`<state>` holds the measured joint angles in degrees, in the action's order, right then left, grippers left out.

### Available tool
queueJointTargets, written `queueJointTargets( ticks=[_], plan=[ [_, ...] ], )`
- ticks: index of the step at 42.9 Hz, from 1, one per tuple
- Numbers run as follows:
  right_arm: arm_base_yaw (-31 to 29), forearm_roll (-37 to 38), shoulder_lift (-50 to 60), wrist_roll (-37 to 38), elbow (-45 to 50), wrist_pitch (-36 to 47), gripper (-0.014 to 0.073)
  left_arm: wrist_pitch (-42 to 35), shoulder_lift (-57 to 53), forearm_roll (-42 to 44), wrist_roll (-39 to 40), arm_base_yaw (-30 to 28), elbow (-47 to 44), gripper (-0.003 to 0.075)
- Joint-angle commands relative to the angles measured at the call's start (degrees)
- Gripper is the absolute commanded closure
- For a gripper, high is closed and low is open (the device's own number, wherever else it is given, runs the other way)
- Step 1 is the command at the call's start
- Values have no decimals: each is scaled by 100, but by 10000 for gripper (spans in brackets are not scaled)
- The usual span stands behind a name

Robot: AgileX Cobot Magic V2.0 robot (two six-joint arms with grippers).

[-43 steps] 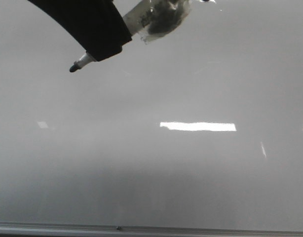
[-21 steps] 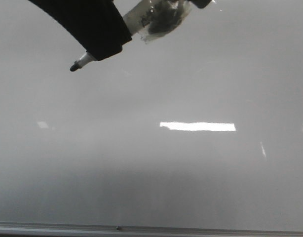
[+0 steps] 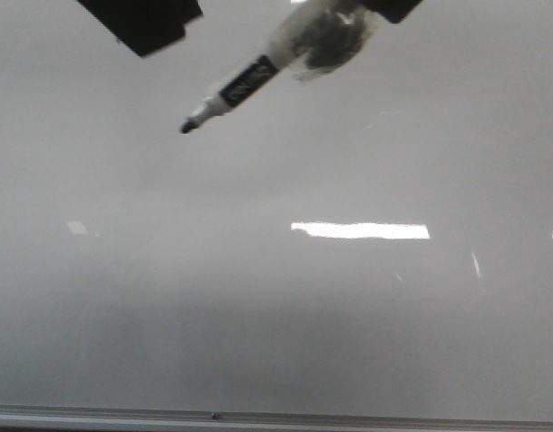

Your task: Write number 4 on whiteboard

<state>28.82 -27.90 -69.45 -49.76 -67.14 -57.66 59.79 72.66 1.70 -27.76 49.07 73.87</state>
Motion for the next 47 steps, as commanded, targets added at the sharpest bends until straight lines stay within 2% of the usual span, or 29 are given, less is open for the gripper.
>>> queueJointTargets(
  ticks=[1,4,9,16,19,24,32,47],
  plan=[
    [-280,432,373,1146,-188,255,654,-189,-484,62,725,-58,166,270],
    [-503,710,577,1916,-188,269,654,-313,-705,48,1170,-272,63,270],
    [-943,1071,908,2677,-170,195,654,-697,-1063,-170,1482,-978,-250,270],
    [-1623,1072,1335,3129,10,352,654,-862,-1561,-968,1510,-2177,-785,272],
    [-1796,995,1642,3282,412,710,654,-1027,-1810,-1088,1510,-2624,-1130,272],
    [-1785,636,2127,3227,1286,1375,654,-1318,-2177,-1111,1510,-3048,-1612,273],
    [-1770,414,2194,3016,1954,2690,654,-1636,-2252,-1129,1510,-3119,-1858,273],
    [-1770,401,1395,3012,1953,3927,654,-1680,-2235,-1129,1510,-3119,-1858,282]
  ],
)
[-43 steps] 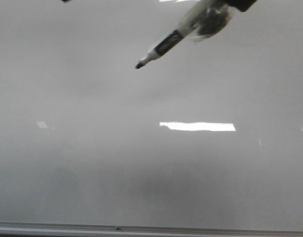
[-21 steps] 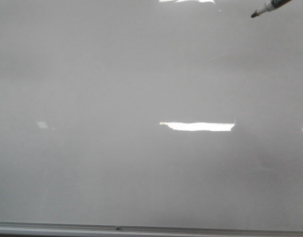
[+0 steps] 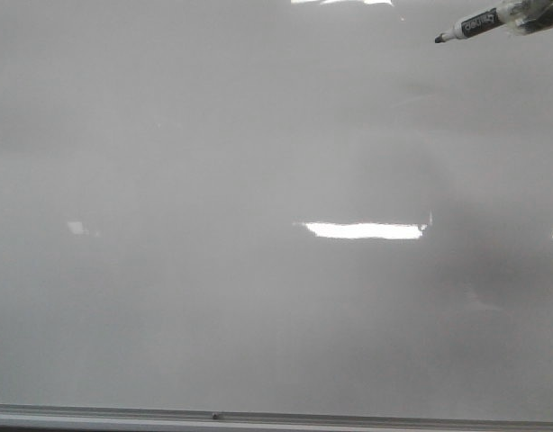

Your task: Write number 4 on whiteboard

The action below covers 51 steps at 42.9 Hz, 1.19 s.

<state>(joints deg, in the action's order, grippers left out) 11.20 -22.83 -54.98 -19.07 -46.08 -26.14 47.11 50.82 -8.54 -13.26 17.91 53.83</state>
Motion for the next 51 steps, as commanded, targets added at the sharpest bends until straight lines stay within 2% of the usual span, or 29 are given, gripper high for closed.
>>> queueJointTargets(
  ticks=[1,8,32,42,51],
  plan=[
    [-9,-106,-85,-57,-153,862,654,-412,-51,-106,60,-3,146,282],
    [-9,-106,-289,-57,-194,1272,654,-421,-51,-106,60,-3,146,282],
    [-9,-106,-1196,-149,-804,1313,654,-509,-51,-106,60,-3,146,282],
    [311,-106,-1590,-348,-804,667,654,-519,-51,-106,60,-3,146,282],
    [473,-106,-1742,-395,-804,665,654,-519,-51,-106,60,-3,146,282]
  ],
)
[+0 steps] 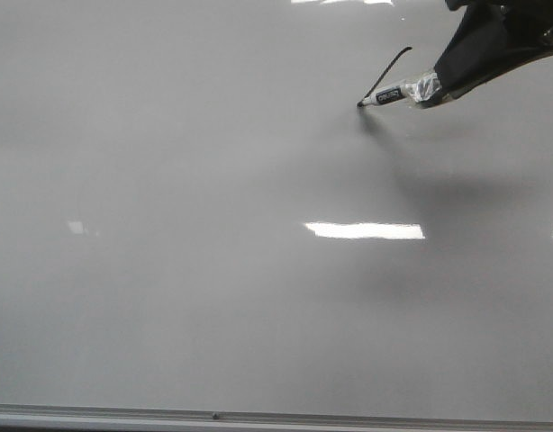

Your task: Write number 4 on whiteboard

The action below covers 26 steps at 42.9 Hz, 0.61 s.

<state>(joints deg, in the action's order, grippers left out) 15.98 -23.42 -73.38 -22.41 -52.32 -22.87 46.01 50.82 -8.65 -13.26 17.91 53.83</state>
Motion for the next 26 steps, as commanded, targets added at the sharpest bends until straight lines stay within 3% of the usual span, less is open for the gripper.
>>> queueJointTargets(
  ticks=[1,17,26],
  plan=[
    [-11,-40,105,-61,-187,338,654,-409,-51,-94,60,-3,146,282],
    [-1181,292,616,-61,-188,-415,654,-411,-51,-58,60,-3,146,282],
    [-924,136,859,-61,-188,-324,654,-455,-51,-58,60,-3,146,282]
  ],
)
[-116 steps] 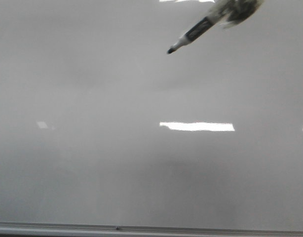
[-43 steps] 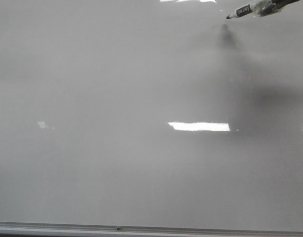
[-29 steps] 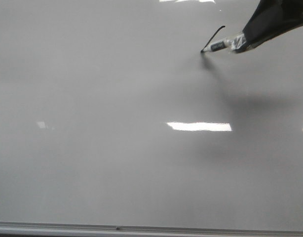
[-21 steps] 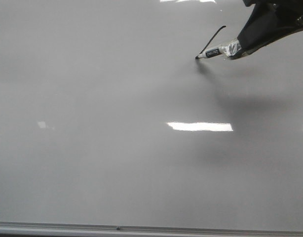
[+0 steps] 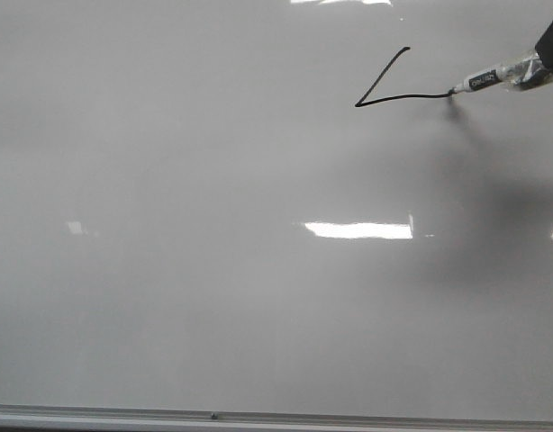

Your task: Write number 4 on whiteboard

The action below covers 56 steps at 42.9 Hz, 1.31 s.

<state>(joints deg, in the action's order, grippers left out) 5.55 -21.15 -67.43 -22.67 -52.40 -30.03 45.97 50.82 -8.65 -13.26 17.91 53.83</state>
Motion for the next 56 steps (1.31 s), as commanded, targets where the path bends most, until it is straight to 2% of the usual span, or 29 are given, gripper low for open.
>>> queueJointTargets(
  ticks=[1,10,22,25,30,33,44,50,56],
  plan=[
    [167,-91,290,-35,-180,416,654,-452,-51,-58,60,-3,146,282],
    [501,-91,346,-35,-180,918,654,-542,-51,-58,60,-3,146,282],
    [525,-91,17,-35,-180,1354,654,-563,-51,-58,60,-3,146,282],
    [525,-91,-180,-35,-180,1043,654,-563,-51,-58,60,-3,146,282],
    [567,-97,-404,-49,-144,-334,654,-563,-51,-58,60,-3,146,282],
    [594,-96,-584,-193,-144,-842,654,-563,-51,-58,60,-3,146,282],
    [594,-199,-209,-258,-477,-809,654,-588,-51,-44,-24,-3,146,282],
    [594,-204,275,-258,-524,-984,654,-407,-51,-361,-752,-3,197,282],
    [594,-204,796,-513,-524,-1441,654,-103,-12,-1445,-2020,-3,388,281]
  ],
)
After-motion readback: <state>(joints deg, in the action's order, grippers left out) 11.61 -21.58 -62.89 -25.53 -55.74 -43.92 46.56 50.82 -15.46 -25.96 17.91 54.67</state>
